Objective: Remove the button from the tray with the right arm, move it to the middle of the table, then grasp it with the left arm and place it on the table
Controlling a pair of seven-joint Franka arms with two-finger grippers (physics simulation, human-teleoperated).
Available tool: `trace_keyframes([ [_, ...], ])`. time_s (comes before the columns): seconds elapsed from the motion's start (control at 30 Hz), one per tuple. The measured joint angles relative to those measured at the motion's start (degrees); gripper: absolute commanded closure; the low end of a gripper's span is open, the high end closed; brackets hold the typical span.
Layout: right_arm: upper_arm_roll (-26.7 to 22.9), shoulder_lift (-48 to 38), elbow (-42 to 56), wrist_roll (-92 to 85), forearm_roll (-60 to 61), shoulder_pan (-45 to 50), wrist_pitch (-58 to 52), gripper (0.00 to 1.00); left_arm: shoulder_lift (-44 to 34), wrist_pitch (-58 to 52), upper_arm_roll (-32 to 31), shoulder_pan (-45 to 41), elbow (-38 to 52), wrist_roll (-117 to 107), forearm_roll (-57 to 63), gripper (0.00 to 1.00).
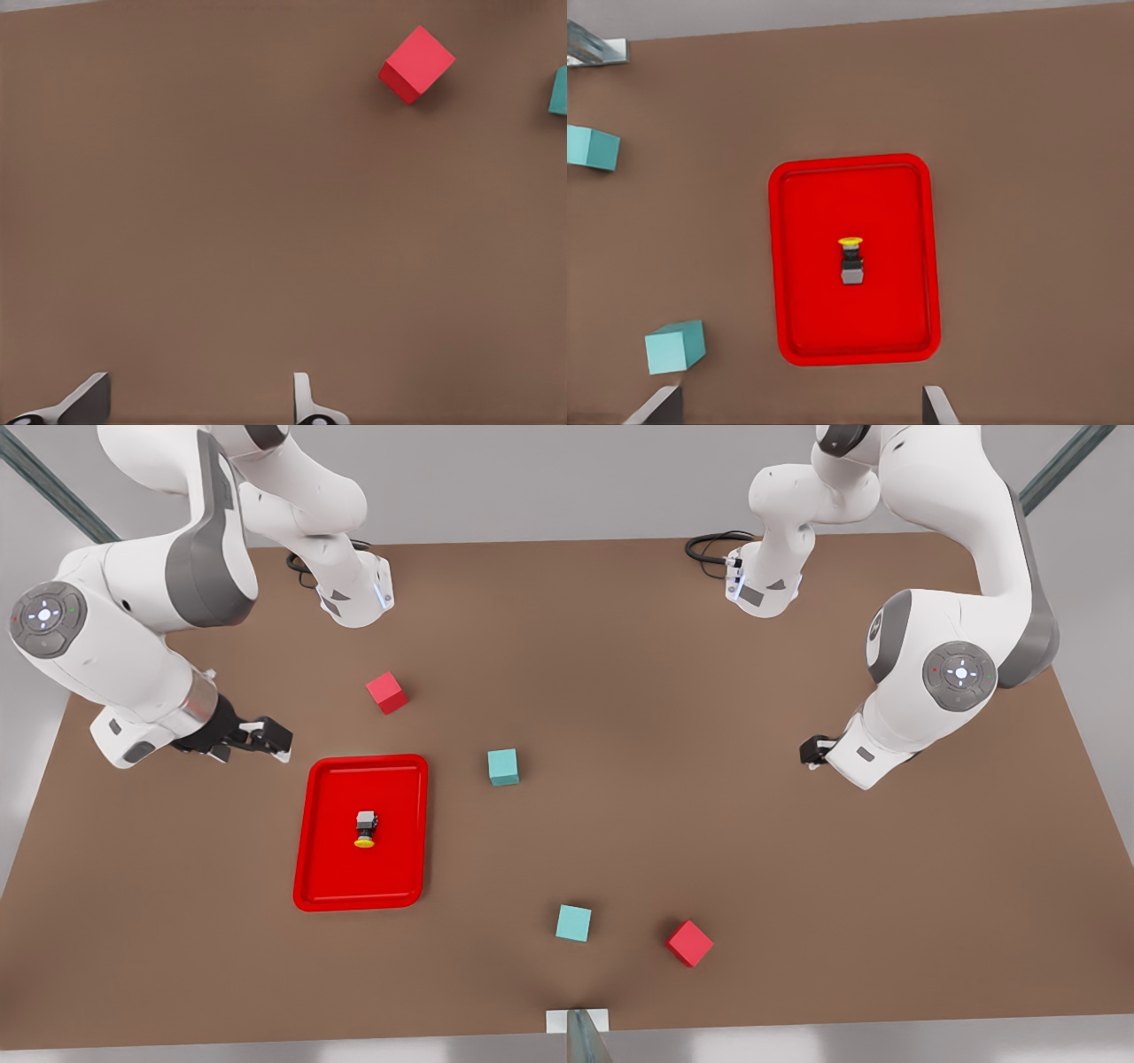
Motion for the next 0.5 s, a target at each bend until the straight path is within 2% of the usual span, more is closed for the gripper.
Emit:
trace_keyframes([
  [0.1, 0.1, 0.3, -0.1, -0.6, 0.0, 0.0, -0.3, 0.00, 0.0, 0.0, 0.0, 0.0, 0.0, -0.1, 0.0, 0.00],
  [0.37, 0.1, 10.8, -0.6, -0.7, -4.0, 4.9, -1.4, 0.00, 0.0, 0.0, 0.0, 0.0, 0.0, -0.3, 0.0, 0.00],
  [0.5, 0.2, 13.2, -8.3, 0.4, -5.4, 5.6, 2.9, 0.00, 0.0, 0.0, 0.0, 0.0, 0.0, -0.3, 0.0, 0.00],
])
